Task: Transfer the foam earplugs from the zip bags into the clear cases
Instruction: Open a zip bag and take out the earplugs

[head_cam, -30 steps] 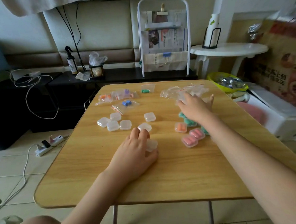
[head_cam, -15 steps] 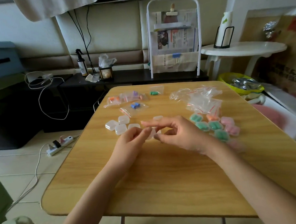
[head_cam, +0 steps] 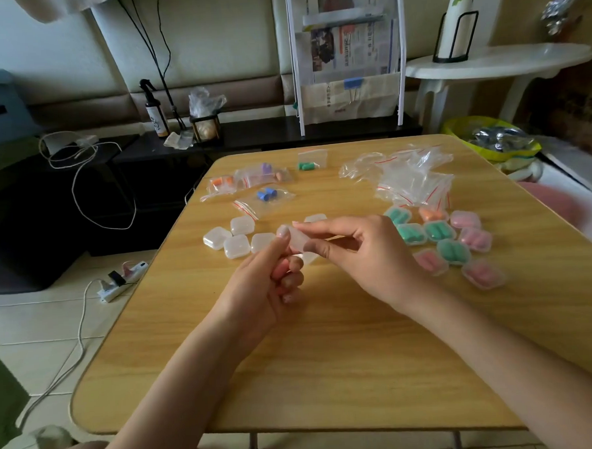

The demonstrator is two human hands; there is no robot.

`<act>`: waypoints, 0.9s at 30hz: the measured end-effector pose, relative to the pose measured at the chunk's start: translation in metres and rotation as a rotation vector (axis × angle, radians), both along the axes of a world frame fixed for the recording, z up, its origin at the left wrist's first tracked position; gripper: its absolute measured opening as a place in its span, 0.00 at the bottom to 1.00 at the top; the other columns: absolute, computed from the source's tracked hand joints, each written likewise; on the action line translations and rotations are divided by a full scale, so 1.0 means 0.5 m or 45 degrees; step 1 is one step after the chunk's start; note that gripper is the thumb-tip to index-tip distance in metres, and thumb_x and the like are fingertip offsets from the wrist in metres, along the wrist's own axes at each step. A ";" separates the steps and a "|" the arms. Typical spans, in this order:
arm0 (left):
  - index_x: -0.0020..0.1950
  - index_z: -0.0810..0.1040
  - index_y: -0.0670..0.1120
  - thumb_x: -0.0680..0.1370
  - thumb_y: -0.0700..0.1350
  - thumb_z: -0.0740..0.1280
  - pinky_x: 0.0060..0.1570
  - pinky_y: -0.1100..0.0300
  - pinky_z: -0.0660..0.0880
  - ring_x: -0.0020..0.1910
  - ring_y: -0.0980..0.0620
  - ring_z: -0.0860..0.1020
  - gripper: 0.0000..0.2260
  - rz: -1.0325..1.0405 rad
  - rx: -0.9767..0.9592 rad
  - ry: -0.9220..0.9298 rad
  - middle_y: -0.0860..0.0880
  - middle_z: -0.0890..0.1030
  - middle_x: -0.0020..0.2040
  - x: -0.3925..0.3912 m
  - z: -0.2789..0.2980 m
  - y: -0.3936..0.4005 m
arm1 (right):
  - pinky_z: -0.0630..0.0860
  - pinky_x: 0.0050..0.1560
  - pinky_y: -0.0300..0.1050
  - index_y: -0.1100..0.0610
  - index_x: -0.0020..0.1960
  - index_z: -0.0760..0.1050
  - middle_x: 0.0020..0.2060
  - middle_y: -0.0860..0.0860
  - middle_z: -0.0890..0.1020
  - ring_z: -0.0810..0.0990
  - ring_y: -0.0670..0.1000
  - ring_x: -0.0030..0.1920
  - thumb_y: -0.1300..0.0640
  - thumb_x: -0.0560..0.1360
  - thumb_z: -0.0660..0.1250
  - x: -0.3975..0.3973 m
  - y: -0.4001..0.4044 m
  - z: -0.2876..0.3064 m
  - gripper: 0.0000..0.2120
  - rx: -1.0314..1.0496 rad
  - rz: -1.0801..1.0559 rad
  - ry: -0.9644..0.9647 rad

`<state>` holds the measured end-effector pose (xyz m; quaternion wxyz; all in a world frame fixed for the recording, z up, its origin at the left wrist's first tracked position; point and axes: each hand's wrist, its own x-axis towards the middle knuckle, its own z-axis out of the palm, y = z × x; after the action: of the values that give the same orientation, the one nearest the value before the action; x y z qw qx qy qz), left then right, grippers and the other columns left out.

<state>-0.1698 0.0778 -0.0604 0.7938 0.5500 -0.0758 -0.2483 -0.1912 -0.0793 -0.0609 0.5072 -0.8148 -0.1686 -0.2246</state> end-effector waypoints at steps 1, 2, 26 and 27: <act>0.44 0.71 0.44 0.72 0.56 0.63 0.24 0.66 0.61 0.25 0.58 0.64 0.14 -0.008 0.016 0.010 0.51 0.68 0.30 -0.001 0.001 0.000 | 0.75 0.49 0.30 0.54 0.58 0.80 0.47 0.41 0.83 0.81 0.37 0.49 0.60 0.73 0.71 -0.001 0.002 -0.001 0.14 -0.012 -0.005 -0.015; 0.47 0.71 0.44 0.72 0.56 0.63 0.24 0.66 0.61 0.25 0.58 0.64 0.16 -0.021 0.030 0.016 0.51 0.69 0.30 -0.002 0.000 0.000 | 0.75 0.49 0.29 0.55 0.58 0.80 0.47 0.41 0.83 0.81 0.36 0.49 0.60 0.74 0.71 -0.002 0.003 -0.003 0.13 -0.026 -0.012 -0.030; 0.36 0.67 0.43 0.75 0.48 0.46 0.33 0.58 0.61 0.31 0.52 0.61 0.16 -0.311 0.211 -0.226 0.48 0.64 0.32 -0.029 0.008 -0.014 | 0.68 0.36 0.30 0.56 0.51 0.78 0.35 0.46 0.78 0.74 0.40 0.34 0.61 0.78 0.65 0.008 0.004 -0.009 0.04 0.134 -0.187 0.042; 0.36 0.66 0.43 0.76 0.48 0.45 0.33 0.58 0.61 0.31 0.52 0.61 0.15 -0.251 0.162 -0.177 0.48 0.64 0.32 -0.024 0.009 -0.012 | 0.69 0.36 0.31 0.57 0.50 0.77 0.36 0.47 0.78 0.74 0.41 0.35 0.60 0.78 0.65 0.006 0.002 -0.008 0.03 0.168 -0.213 -0.002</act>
<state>-0.1819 0.0718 -0.0559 0.7219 0.6050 -0.1683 -0.2907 -0.1882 -0.0783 -0.0647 0.5390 -0.7908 -0.0854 -0.2772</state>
